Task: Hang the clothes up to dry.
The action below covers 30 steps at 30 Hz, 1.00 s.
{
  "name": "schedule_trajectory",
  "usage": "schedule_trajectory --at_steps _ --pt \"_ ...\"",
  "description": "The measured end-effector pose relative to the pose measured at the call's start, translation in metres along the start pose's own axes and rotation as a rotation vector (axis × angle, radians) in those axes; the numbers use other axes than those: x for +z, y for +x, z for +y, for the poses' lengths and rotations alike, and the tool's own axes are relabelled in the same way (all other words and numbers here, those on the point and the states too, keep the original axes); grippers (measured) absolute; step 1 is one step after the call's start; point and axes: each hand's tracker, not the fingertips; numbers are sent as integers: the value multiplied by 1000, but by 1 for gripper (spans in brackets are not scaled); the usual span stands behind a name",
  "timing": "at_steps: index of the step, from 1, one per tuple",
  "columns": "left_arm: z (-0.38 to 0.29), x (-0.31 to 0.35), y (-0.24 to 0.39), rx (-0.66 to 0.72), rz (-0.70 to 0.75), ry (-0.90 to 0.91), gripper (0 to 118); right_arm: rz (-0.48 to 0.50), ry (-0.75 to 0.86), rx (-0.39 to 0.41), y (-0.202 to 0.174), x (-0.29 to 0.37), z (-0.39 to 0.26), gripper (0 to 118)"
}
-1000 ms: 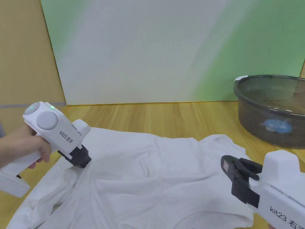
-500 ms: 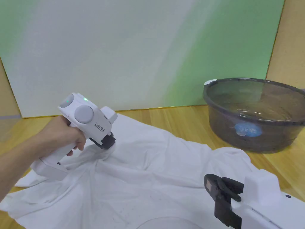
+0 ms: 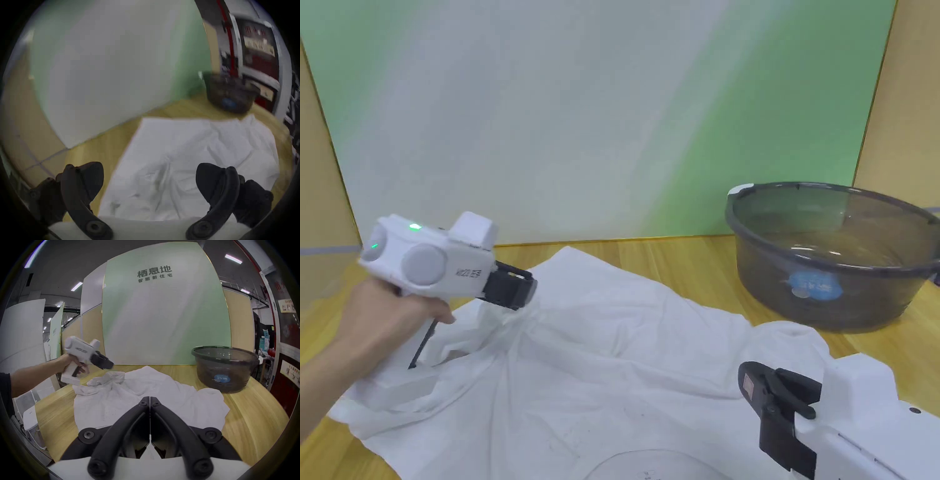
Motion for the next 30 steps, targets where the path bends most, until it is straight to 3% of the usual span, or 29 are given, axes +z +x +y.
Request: schedule_trajectory --at_steps 2,6,8,10,12,14,15,17,21,24,27,29,30 --pt "-11 42 -37 73 52 118 111 -2 13 7 -1 7 6 0" --pt "-38 119 -18 101 181 271 111 -33 67 24 -8 12 22 0" --pt "-55 147 -1 175 232 354 111 -45 104 32 -16 13 28 0" --pt "-72 164 9 266 244 407 103 -45 122 34 -24 14 32 0" --pt "-86 178 17 275 230 453 80 -48 144 69 -33 16 34 0" --pt "-99 192 35 297 314 483 12 -56 199 131 -40 19 35 0" --pt "-105 193 38 290 338 465 0 -54 175 91 -41 19 32 0" --pt "-117 197 52 344 410 518 0 -64 185 86 -44 17 29 0" --pt "-135 196 62 420 391 476 0 -102 161 100 -45 7 22 0" --pt "-139 192 69 361 408 422 0 -122 106 90 -43 -1 12 0" --pt "-144 192 61 398 262 432 0 -95 114 91 -37 2 15 0" --pt "-142 197 60 306 58 456 0 35 137 114 -31 5 20 0" --pt "-138 200 65 231 -5 449 0 195 97 89 -27 7 22 0"
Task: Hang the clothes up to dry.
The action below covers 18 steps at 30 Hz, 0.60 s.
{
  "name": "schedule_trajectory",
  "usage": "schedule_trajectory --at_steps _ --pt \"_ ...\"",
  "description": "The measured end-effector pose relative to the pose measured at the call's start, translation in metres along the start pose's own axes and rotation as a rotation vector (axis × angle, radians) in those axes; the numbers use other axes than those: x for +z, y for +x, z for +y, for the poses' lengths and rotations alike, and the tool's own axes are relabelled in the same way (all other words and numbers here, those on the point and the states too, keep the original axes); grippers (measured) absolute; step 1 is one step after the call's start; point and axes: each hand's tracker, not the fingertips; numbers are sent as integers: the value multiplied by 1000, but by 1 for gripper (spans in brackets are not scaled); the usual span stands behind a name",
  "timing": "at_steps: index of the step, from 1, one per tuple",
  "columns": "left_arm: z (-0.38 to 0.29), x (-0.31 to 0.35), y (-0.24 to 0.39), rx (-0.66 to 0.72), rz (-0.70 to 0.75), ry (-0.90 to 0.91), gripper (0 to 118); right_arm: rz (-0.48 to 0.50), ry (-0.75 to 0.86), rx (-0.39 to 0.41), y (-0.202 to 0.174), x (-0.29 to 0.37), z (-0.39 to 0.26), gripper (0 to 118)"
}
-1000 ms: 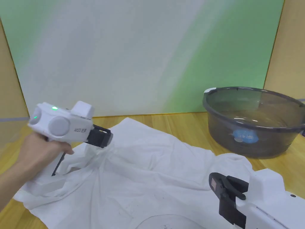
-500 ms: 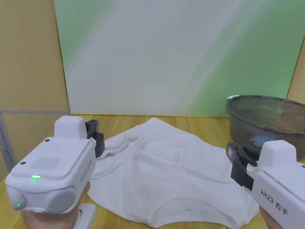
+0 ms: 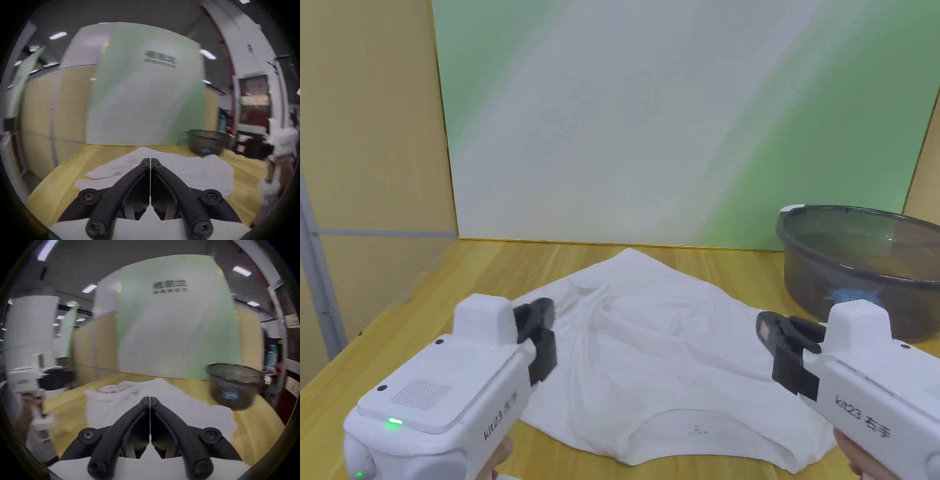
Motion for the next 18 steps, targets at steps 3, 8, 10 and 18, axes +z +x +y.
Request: schedule_trajectory --at_steps 3,8,10,18 --pt "5 1 7 -22 -230 -33 0 100 -28 26 -1 6 8 0" --pt "3 0 8 132 -581 -23 0 357 -20 -1 -7 22 12 0" --pt "5 1 13 82 -565 -38 0 277 -12 10 -18 26 9 0" --pt "10 -12 42 19 -567 -61 0 175 -27 47 -18 38 9 0"
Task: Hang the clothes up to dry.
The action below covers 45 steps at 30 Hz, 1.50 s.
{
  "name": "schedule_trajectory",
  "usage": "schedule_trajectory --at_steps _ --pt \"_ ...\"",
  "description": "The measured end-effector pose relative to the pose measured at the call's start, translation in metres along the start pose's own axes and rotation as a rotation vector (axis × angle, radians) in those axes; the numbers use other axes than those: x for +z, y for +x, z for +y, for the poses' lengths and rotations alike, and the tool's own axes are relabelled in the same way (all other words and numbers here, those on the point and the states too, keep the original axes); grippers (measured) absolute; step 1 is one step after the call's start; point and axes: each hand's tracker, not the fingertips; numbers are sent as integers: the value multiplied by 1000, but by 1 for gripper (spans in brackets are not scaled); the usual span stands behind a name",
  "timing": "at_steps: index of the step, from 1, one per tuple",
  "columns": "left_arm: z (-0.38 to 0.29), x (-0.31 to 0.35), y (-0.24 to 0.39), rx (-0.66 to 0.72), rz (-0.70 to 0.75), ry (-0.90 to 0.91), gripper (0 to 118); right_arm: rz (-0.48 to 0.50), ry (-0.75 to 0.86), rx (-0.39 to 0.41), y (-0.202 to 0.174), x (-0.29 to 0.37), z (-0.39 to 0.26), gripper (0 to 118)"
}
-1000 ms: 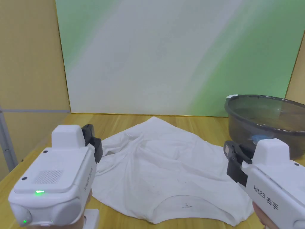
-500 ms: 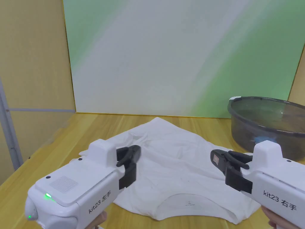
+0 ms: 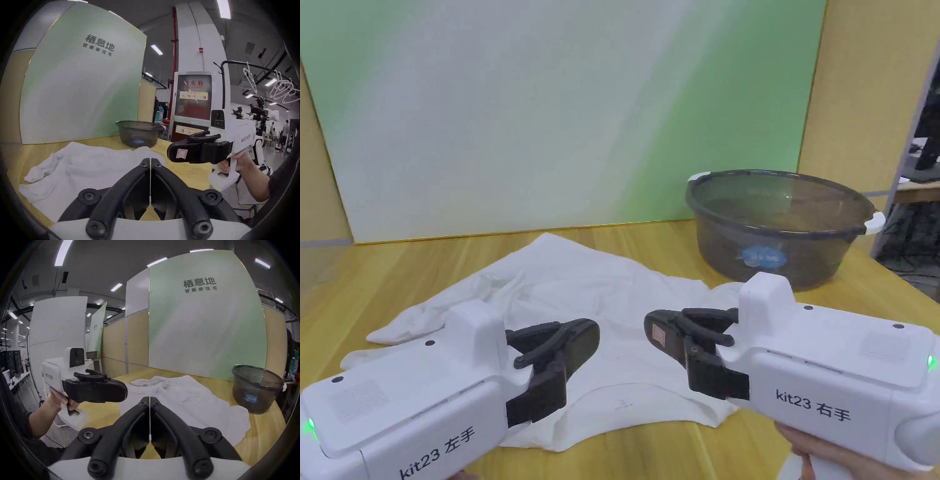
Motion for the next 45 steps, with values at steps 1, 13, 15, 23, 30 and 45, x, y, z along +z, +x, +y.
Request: schedule_trajectory --at_steps 1,13,15,23,30,45 --pt "2 -6 2 0 -11 1 0 -34 -50 -34 1 4 -4 0" --pt "8 -102 68 -37 -288 -14 0 -512 -44 -95 10 116 -14 0" --pt "10 -122 87 -37 -372 -28 0 -626 -56 -80 4 141 -16 0" --pt "23 -183 182 -51 -622 -27 0 -912 -46 -107 -30 245 -16 0" --pt "37 -210 267 -97 -871 -5 0 -1200 -39 -189 -71 326 -17 0" --pt "41 -190 394 -155 -1244 9 0 -1586 -53 -157 -189 409 -13 0"
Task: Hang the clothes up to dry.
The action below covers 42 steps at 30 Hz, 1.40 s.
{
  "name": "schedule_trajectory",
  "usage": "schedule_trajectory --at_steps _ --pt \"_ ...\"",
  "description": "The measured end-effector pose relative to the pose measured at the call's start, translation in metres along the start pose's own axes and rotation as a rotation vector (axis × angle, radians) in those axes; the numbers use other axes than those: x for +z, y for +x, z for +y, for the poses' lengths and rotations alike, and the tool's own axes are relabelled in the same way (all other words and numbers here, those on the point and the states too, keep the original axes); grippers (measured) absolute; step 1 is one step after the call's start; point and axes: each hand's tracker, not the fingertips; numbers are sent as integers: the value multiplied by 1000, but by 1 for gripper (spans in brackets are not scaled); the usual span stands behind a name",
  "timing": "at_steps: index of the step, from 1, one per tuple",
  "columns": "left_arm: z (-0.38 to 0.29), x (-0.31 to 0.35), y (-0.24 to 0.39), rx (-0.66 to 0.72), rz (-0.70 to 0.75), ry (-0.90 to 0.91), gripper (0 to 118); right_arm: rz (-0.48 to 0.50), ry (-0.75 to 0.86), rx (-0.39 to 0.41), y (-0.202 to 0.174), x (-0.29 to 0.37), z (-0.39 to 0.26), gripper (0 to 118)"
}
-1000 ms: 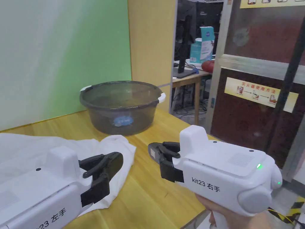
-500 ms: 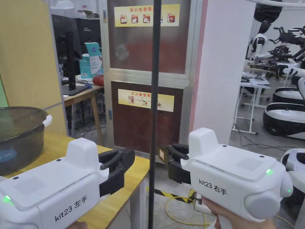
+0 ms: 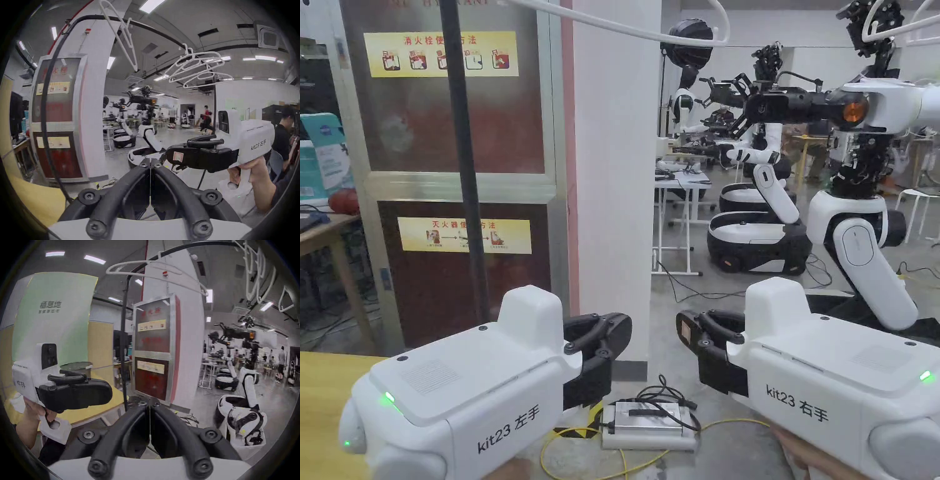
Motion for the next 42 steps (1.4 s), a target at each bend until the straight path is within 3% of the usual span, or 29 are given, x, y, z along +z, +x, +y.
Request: schedule_trajectory --at_steps 10,14,19,21,24,26,30,32,34,36,37,38,40,42 --pt "-7 19 -8 2 95 23 0 23 -15 -28 -15 -21 -4 0" --pt "4 32 -18 27 69 30 0 54 -8 -19 -25 -27 4 0" --pt "62 54 -23 14 279 246 0 92 37 49 -36 -28 32 0" --pt "99 64 -23 28 335 345 0 102 54 35 -40 -29 41 0" --pt "147 82 -20 -57 395 472 0 110 82 37 -46 -28 51 0" --pt "175 88 -20 -113 445 491 0 120 105 47 -48 -27 56 0" --pt "204 95 -20 -134 398 503 0 132 85 55 -51 -30 70 0" --pt "205 92 -17 -182 424 483 0 110 156 83 -49 -25 86 0" --pt "205 87 -17 -172 422 473 0 140 123 37 -46 -24 107 0" --pt "201 82 -19 -138 413 474 0 131 197 109 -46 -16 143 0" --pt "198 78 -20 -141 414 478 0 142 176 92 -47 -13 160 0" --pt "196 75 -20 -140 419 474 0 119 272 179 -50 -6 184 0" --pt "194 70 -20 -133 453 468 0 61 306 248 -49 1 230 0" --pt "192 69 -20 -132 437 469 0 80 296 236 -42 -1 272 0"
